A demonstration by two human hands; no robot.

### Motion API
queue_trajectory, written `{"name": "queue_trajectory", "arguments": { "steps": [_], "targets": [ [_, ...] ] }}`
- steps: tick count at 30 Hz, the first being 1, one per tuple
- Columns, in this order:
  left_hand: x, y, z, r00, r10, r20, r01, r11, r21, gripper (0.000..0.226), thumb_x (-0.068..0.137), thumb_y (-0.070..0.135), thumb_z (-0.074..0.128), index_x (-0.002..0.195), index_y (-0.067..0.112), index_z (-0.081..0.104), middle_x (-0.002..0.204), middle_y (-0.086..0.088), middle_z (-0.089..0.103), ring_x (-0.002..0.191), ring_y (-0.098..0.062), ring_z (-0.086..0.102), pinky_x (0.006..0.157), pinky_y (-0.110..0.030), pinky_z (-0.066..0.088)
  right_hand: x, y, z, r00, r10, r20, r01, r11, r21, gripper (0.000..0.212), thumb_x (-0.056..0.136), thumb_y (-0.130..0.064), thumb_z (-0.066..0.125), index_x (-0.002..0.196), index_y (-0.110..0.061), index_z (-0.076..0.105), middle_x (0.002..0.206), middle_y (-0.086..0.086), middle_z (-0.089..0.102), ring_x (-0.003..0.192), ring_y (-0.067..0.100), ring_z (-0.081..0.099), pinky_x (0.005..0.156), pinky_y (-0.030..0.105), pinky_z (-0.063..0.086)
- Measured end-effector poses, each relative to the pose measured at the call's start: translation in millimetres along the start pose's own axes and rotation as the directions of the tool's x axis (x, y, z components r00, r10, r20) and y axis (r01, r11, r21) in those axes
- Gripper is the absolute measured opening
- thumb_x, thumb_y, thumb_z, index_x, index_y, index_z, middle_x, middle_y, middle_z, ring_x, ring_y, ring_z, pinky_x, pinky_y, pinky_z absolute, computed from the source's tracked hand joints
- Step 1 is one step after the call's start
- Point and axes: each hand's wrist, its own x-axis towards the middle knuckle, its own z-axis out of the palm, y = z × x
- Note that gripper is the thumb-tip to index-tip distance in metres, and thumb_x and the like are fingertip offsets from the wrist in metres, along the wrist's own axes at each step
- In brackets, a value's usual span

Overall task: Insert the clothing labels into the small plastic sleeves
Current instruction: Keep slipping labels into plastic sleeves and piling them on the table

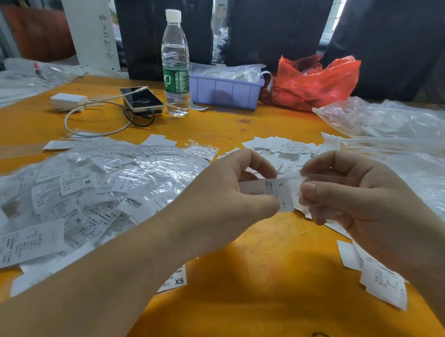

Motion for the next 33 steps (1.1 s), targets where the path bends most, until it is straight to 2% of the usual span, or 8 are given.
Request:
{"name": "queue_trajectory", "arguments": {
  "steps": [3,7,10,14,20,24,28,33],
  "targets": [
    [-0.9,-1.1,1.6,0.997,-0.012,0.078,0.010,1.000,0.019,0.029,0.067,0.024,0.065,0.091,0.039,0.061,0.078,0.013,0.069,0.061,-0.016,0.055,0.060,-0.037,0.052,-0.5,-0.7,0.7,0.999,-0.040,-0.004,0.040,0.998,-0.048,0.024,0.063,-0.018,0.085,0.084,-0.023,0.074,0.072,0.008,0.068,0.058,0.022,0.059,0.051,0.026,0.051],
    [-1.7,-0.6,2.1,0.992,0.009,0.126,-0.009,1.000,0.006,0.024,0.069,0.023,0.063,0.090,0.035,0.064,0.075,0.011,0.068,0.062,-0.012,0.057,0.060,-0.032,0.050,0.3,0.9,-0.9,0.999,-0.048,-0.008,0.047,0.997,-0.056,0.018,0.069,-0.021,0.073,0.087,-0.021,0.073,0.068,0.003,0.063,0.056,0.020,0.055,0.051,0.027,0.047],
    [-0.1,-1.4,2.1,0.995,0.021,0.097,-0.017,0.999,-0.041,0.018,0.070,0.023,0.063,0.086,0.030,0.067,0.076,0.007,0.070,0.063,-0.010,0.060,0.059,-0.024,0.050,1.0,1.4,-0.9,0.999,-0.036,0.016,0.037,0.999,-0.040,0.021,0.069,-0.021,0.074,0.090,-0.022,0.071,0.062,0.001,0.058,0.052,0.014,0.051,0.049,0.025,0.044],
    [0.9,-2.7,1.3,0.999,0.030,0.038,-0.026,0.995,-0.094,0.012,0.070,0.026,0.066,0.082,0.027,0.069,0.078,-0.001,0.071,0.063,-0.010,0.061,0.053,-0.016,0.045,1.7,1.8,-2.3,0.999,-0.039,0.018,0.040,0.997,-0.059,0.034,0.063,-0.028,0.085,0.094,-0.023,0.070,0.060,0.001,0.058,0.050,0.014,0.051,0.049,0.029,0.042],
    [0.4,-1.8,-1.0,0.999,0.032,0.007,-0.031,0.994,-0.100,0.011,0.086,0.014,0.070,0.086,0.025,0.068,0.079,-0.004,0.071,0.054,-0.002,0.057,0.049,-0.011,0.042,0.4,1.0,-0.7,0.999,-0.032,0.012,0.033,0.997,-0.063,0.034,0.061,-0.034,0.076,0.094,-0.026,0.070,0.060,0.000,0.059,0.049,0.011,0.049,0.048,0.024,0.042],
    [-0.1,0.8,0.2,0.998,0.042,0.041,-0.036,0.991,-0.130,0.011,0.085,0.012,0.071,0.087,0.022,0.068,0.076,-0.004,0.070,0.053,0.000,0.057,0.048,-0.010,0.042,0.5,1.0,-0.6,0.999,-0.032,0.002,0.032,0.997,-0.075,0.029,0.064,-0.031,0.074,0.093,-0.028,0.070,0.058,-0.004,0.059,0.047,0.011,0.049,0.048,0.025,0.042],
    [-0.8,2.0,0.5,0.996,0.059,0.072,-0.045,0.983,-0.178,0.013,0.073,0.022,0.067,0.085,0.024,0.069,0.072,0.002,0.068,0.053,-0.002,0.056,0.048,-0.009,0.041,0.9,2.2,-2.0,1.000,-0.029,-0.003,0.028,0.996,-0.086,0.031,0.063,-0.034,0.075,0.094,-0.028,0.070,0.056,-0.003,0.057,0.048,0.011,0.048,0.048,0.026,0.042],
    [-0.8,2.6,-0.1,0.991,0.057,0.121,-0.027,0.972,-0.235,0.020,0.071,0.017,0.067,0.090,0.023,0.067,0.068,0.006,0.067,0.053,-0.003,0.058,0.047,-0.011,0.041,2.4,4.4,-3.9,0.999,-0.033,0.011,0.034,0.995,-0.099,0.032,0.065,-0.036,0.080,0.094,-0.028,0.070,0.057,-0.003,0.058,0.048,0.011,0.049,0.048,0.024,0.042]
  ]
}}
